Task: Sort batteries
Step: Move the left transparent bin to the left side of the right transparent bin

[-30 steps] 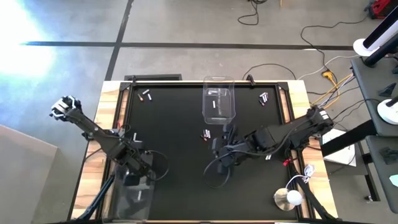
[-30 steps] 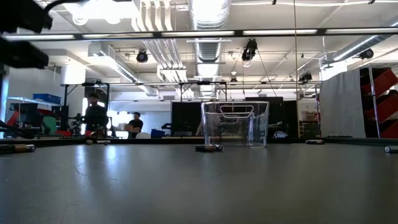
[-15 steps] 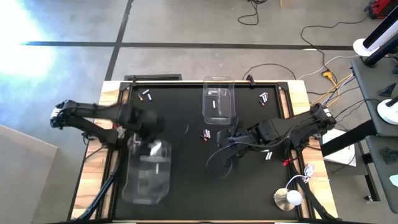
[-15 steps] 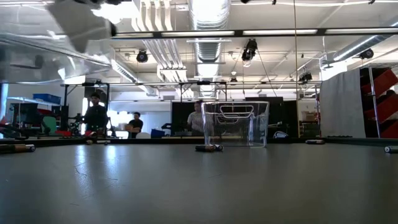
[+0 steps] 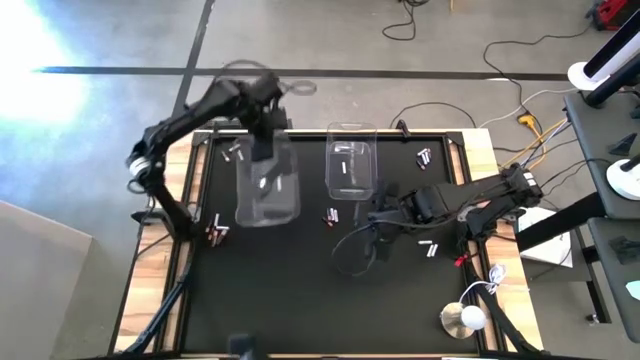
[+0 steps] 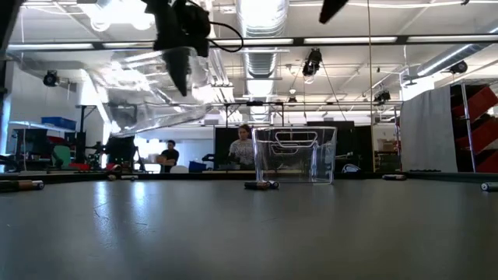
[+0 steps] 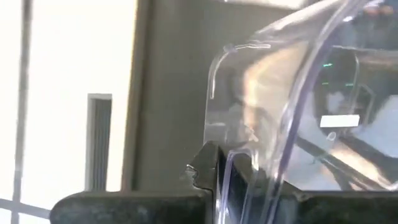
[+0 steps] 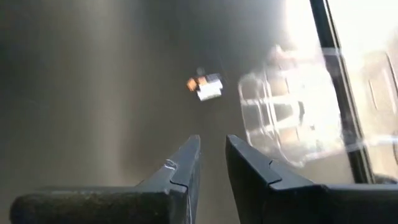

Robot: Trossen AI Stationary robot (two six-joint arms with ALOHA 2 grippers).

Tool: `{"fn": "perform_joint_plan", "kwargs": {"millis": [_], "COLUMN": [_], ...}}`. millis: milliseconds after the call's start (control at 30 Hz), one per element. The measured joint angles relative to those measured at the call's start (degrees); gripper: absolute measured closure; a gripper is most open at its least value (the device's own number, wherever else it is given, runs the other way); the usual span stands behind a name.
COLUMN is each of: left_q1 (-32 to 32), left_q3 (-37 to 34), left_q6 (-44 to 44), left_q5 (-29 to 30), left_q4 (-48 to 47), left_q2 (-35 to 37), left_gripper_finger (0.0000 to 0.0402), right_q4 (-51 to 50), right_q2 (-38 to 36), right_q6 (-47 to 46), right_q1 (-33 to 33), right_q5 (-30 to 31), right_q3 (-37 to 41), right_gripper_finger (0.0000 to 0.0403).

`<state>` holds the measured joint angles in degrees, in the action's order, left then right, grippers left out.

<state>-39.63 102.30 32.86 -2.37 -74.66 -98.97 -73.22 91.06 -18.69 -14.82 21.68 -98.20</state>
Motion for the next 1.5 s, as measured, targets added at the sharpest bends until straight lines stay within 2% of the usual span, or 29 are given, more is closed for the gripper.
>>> {"fn": "perform_joint_plan", "kwargs": {"millis": [200, 333, 600, 833, 1067, 1267, 1500], "left_q1": [-2.83, -3.04, -3.02, -2.93, -2.89, -2.49, -2.41], "left_q3": [13.71, 18.09, 18.73, 18.73, 18.84, 19.25, 19.94], "left_q6": [2.66, 2.60, 2.01, 2.57, 5.01, 4.57, 4.06], "left_q5": [-1.09, -2.22, 0.97, 3.21, 6.63, 5.84, 5.28], "left_q4": [-0.94, -2.64, -5.41, -2.27, -1.54, 1.34, 2.86], "left_q2": [-11.07, -16.39, -22.17, -25.16, -29.00, -30.70, -31.63], "left_gripper_finger": [0.0402, 0.0401, 0.0401, 0.0401, 0.0401, 0.0401, 0.0401], "right_q4": [-0.27, -0.49, -0.50, 0.78, 0.13, 0.45, 6.07], "right_q2": [-4.02, -8.06, -16.73, -22.18, -22.73, -21.90, -21.02], "right_q6": [5.86, 10.44, 19.24, 17.83, 16.58, 16.78, 16.99], "right_q1": [5.61, 9.19, 13.85, 14.97, 14.96, 14.98, 15.15], "right_q5": [-6.53, -8.83, -9.74, -9.74, -11.63, -11.63, -11.56], "right_q3": [4.49, 6.47, 10.91, 18.37, 23.42, 23.89, 23.89], "right_gripper_finger": [0.0313, 0.0302, 0.0294, 0.0308, 0.0305, 0.0279, 0.0252]}}
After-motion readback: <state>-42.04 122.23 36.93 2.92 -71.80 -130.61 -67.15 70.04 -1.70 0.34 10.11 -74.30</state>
